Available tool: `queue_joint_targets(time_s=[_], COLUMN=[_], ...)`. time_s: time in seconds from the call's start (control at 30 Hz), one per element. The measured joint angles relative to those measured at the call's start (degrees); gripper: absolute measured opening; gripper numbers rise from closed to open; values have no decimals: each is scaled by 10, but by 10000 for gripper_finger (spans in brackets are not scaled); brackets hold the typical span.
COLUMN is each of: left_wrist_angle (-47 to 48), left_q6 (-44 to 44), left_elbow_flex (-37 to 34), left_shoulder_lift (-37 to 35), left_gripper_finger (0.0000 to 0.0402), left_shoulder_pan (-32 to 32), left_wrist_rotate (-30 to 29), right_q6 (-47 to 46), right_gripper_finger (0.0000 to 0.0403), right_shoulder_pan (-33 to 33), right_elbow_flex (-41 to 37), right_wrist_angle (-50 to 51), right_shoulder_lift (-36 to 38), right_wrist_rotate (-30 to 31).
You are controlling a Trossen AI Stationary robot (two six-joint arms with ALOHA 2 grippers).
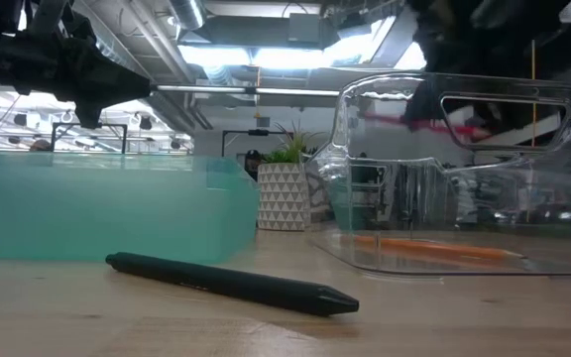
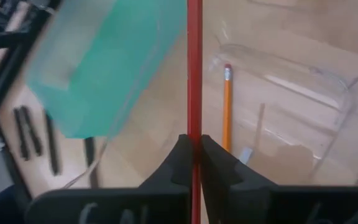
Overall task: Sort pens & pencils
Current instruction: Put the red pencil into the transparent bin, then put the orange pencil into the transparent bin
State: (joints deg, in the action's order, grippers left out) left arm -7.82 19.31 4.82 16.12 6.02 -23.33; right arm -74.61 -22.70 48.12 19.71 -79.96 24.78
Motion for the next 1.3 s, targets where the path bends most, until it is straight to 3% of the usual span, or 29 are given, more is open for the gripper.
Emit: queue_joint_targets(time_s=[0.1,0.37,0.53,0.67,0.83,1.03,1.17,1.3], left_wrist_angle=[13,22,22,22,22,22,22,22], left_q6=[0,2,2,2,2,2,2,2], left_elbow_flex=[0,0,0,0,0,0,0,0], left_shoulder_lift=[0,0,0,0,0,0,0,0], left_gripper_finger=[69,69,69,69,69,69,69,69], left_shoulder_pan=[0,0,0,0,0,0,0,0], left_wrist_rotate=[0,0,0,0,0,0,0,0], right_q6=[-3,19,50,77,60,-56,-136,-168], right_gripper_finger=[20,94,144,159,161,162,162,162], right_shoulder_pan=[3,24,34,38,35,-6,-48,-99], right_elbow_flex=[0,0,0,1,1,1,1,1], right_wrist_angle=[-5,-2,0,10,131,321,411,435], right_shoulder_lift=[-17,-22,-18,15,101,193,209,198], right_wrist_rotate=[-9,-64,-65,-65,-51,-33,-77,-105])
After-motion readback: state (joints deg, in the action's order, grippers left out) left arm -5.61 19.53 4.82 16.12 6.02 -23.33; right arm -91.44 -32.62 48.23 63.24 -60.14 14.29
